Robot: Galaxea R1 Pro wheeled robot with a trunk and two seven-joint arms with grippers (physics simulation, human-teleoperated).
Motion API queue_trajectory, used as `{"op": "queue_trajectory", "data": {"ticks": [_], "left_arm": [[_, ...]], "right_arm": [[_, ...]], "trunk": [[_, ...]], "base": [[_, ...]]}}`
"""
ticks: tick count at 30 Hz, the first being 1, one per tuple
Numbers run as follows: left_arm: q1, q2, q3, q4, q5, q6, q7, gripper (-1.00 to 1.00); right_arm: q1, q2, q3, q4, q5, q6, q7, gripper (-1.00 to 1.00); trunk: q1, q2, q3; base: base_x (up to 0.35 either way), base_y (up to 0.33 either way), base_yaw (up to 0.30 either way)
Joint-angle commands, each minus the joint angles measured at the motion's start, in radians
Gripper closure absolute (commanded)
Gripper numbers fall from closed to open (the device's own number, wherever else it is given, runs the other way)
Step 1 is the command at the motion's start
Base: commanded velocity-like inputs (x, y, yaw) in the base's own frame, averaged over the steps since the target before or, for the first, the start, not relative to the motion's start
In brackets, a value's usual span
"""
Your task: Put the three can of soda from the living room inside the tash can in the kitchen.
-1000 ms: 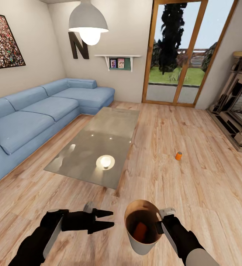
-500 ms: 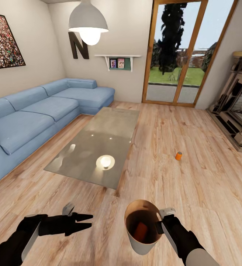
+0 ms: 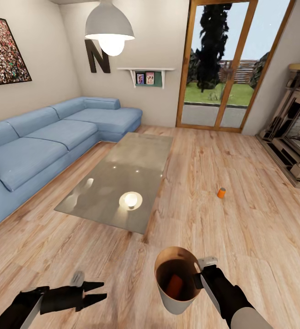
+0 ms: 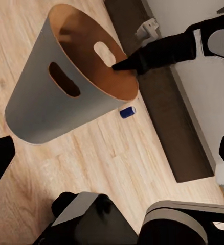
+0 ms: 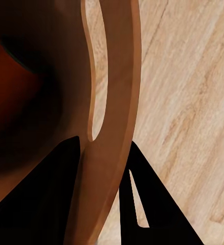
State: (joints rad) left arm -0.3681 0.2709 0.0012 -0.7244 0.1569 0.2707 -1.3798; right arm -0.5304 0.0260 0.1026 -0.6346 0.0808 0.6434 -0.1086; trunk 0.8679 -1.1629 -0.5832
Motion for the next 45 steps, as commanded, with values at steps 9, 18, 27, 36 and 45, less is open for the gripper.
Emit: {"op": "queue_trajectory", "data": {"ticks": [9,18,27,36,45], "left_arm": [[0.0,0.0,-0.001,0.167,-0.029,-0.188,0.113,-1.0],[0.0,-0.001,-0.001,0.188,-0.03,-0.201,0.126,-1.0],[0.0,-0.001,-0.001,0.189,-0.03,-0.202,0.127,-1.0],[0.0,-0.001,-0.001,0.189,-0.03,-0.202,0.127,-1.0],[0.0,-0.001,-0.001,0.189,-0.03,-0.202,0.127,-1.0]], "right_arm": [[0.0,0.0,0.0,-0.004,-0.006,-0.001,0.001,1.0],[0.0,-0.001,0.0,-0.005,-0.006,-0.001,0.001,1.0],[0.0,-0.001,0.0,-0.005,-0.006,-0.001,0.001,1.0],[0.0,0.0,-0.001,-0.005,-0.006,-0.001,0.003,1.0],[0.0,0.0,-0.001,-0.005,-0.006,-0.001,0.003,1.0]], "trunk": [[0.0,0.0,0.0],[0.0,0.0,0.003],[0.0,0.0,0.008],[0.0,0.0,0.011],[0.0,0.0,0.025]], "base": [[0.0,0.0,0.0],[0.0,0.0,0.0],[0.0,0.0,0.0],[0.0,0.0,0.0],[0.0,0.0,0.0]]}}
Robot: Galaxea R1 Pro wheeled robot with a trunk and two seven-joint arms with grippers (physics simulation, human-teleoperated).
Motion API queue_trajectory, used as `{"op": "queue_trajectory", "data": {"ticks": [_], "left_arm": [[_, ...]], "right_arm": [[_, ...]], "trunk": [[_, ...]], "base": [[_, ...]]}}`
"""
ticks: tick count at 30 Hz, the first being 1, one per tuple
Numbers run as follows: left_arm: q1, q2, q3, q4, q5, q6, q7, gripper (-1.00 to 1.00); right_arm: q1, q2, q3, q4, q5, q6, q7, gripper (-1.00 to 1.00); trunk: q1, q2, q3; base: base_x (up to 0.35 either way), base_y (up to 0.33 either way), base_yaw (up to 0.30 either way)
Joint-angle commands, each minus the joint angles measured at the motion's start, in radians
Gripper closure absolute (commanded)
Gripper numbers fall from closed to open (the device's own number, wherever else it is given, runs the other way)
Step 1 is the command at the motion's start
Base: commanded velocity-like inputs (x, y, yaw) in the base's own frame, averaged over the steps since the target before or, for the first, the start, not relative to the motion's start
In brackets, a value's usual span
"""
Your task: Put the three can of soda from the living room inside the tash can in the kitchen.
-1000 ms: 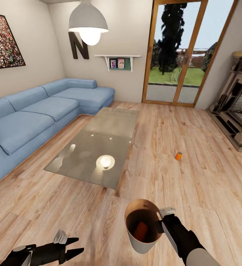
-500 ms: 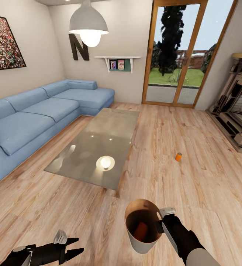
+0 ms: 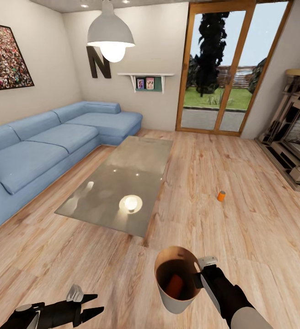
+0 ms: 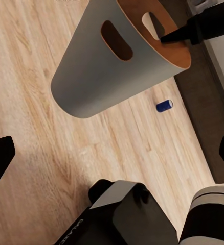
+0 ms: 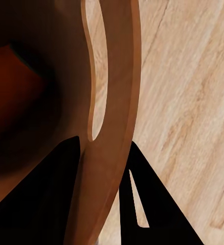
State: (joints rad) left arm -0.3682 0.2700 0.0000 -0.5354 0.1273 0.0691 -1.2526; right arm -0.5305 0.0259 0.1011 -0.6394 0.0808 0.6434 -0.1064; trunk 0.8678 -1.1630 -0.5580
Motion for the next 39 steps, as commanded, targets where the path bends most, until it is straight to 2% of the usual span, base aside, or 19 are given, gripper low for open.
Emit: {"op": "queue_trajectory", "data": {"ticks": [1,39], "left_arm": [[0.0,0.0,0.0,0.0,0.0,0.0,0.0,-1.0],[0.0,0.0,0.0,0.0,0.0,0.0,-0.001,-1.0]], "right_arm": [[0.0,0.0,0.0,0.0,-0.006,-0.001,0.001,1.0],[0.0,0.0,0.0,0.0,-0.006,-0.001,0.001,1.0]], "trunk": [[0.0,0.0,0.002],[0.0,0.0,0.064]], "base": [[0.0,0.0,0.0],[0.0,0.0,-0.014]]}}
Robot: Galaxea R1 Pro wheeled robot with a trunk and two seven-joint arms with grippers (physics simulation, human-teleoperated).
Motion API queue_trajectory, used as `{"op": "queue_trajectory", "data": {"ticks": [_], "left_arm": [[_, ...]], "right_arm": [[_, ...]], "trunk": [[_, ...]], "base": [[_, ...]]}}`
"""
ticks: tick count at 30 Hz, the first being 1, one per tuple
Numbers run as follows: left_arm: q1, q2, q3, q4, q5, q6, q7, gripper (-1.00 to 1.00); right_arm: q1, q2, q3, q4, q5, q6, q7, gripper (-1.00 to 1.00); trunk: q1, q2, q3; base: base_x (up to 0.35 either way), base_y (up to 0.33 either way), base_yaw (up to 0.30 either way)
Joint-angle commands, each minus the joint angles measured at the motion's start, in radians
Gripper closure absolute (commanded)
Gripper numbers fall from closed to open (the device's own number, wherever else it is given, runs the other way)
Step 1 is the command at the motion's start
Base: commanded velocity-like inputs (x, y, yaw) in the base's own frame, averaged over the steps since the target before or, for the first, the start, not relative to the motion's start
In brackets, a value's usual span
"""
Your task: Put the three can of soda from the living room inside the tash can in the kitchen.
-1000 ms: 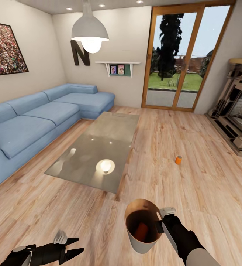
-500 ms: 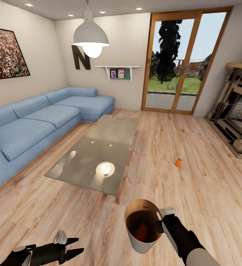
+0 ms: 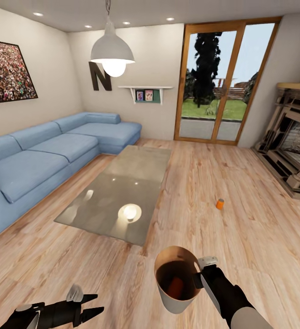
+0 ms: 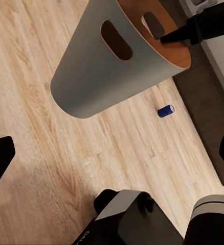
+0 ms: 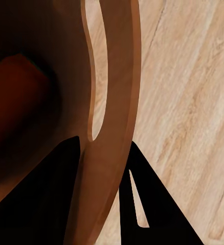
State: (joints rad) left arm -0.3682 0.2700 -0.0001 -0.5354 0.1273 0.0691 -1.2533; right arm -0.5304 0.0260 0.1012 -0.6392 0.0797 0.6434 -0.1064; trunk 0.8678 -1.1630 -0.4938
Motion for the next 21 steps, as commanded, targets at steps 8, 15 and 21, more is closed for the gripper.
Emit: {"op": "queue_trajectory", "data": {"ticks": [8,15,21], "left_arm": [[0.0,0.0,0.0,0.0,0.0,0.0,0.001,-1.0],[0.0,0.0,0.0,0.0,0.0,0.0,0.0,-1.0],[0.0,0.0,-0.001,0.0,0.0,0.0,0.0,-1.0]], "right_arm": [[0.0,0.0,0.0,0.0,-0.005,-0.001,0.001,1.0],[0.0,0.0,0.0,0.0,-0.005,-0.001,0.001,1.0],[0.0,0.0,0.0,0.0,-0.005,-0.001,0.001,1.0]], "trunk": [[0.0,0.0,0.013],[0.0,0.0,0.025],[0.0,0.0,0.035]], "base": [[0.0,0.0,-0.059],[0.0,0.0,-0.06],[0.0,0.0,-0.061]]}}
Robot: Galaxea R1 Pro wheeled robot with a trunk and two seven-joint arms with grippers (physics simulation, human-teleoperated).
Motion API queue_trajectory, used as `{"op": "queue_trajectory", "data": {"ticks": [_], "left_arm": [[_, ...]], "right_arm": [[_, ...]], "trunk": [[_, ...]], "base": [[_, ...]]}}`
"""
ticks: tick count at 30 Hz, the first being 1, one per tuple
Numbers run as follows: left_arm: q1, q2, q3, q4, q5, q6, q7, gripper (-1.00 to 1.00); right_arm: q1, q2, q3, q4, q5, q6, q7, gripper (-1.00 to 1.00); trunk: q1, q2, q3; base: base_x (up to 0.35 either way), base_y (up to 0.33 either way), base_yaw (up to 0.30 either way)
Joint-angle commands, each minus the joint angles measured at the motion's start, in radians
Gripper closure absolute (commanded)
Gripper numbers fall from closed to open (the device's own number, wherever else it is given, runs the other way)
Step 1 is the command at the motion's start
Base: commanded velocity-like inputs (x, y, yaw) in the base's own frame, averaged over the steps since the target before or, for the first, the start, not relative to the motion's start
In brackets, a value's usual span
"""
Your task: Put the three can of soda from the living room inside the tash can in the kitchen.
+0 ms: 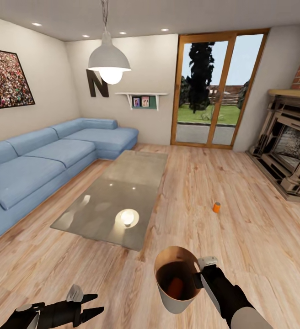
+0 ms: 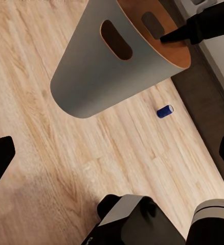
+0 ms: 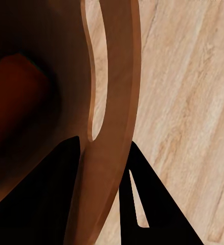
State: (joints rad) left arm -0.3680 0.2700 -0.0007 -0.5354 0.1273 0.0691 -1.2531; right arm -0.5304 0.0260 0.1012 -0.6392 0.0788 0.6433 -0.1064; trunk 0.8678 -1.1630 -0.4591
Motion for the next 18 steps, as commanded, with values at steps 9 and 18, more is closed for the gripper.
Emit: {"op": "queue_trajectory", "data": {"ticks": [9,18], "left_arm": [[0.0,0.0,-0.001,0.0,0.0,0.0,0.0,-1.0],[0.0,0.0,-0.001,0.0,0.0,0.0,0.0,-1.0]], "right_arm": [[0.0,0.0,0.0,0.0,-0.004,-0.001,0.001,1.0],[0.0,0.0,0.0,0.0,-0.004,-0.001,0.001,1.0]], "trunk": [[0.0,0.0,0.015],[0.0,0.0,0.03]], "base": [[0.0,0.0,-0.061],[0.0,0.0,-0.061]]}}
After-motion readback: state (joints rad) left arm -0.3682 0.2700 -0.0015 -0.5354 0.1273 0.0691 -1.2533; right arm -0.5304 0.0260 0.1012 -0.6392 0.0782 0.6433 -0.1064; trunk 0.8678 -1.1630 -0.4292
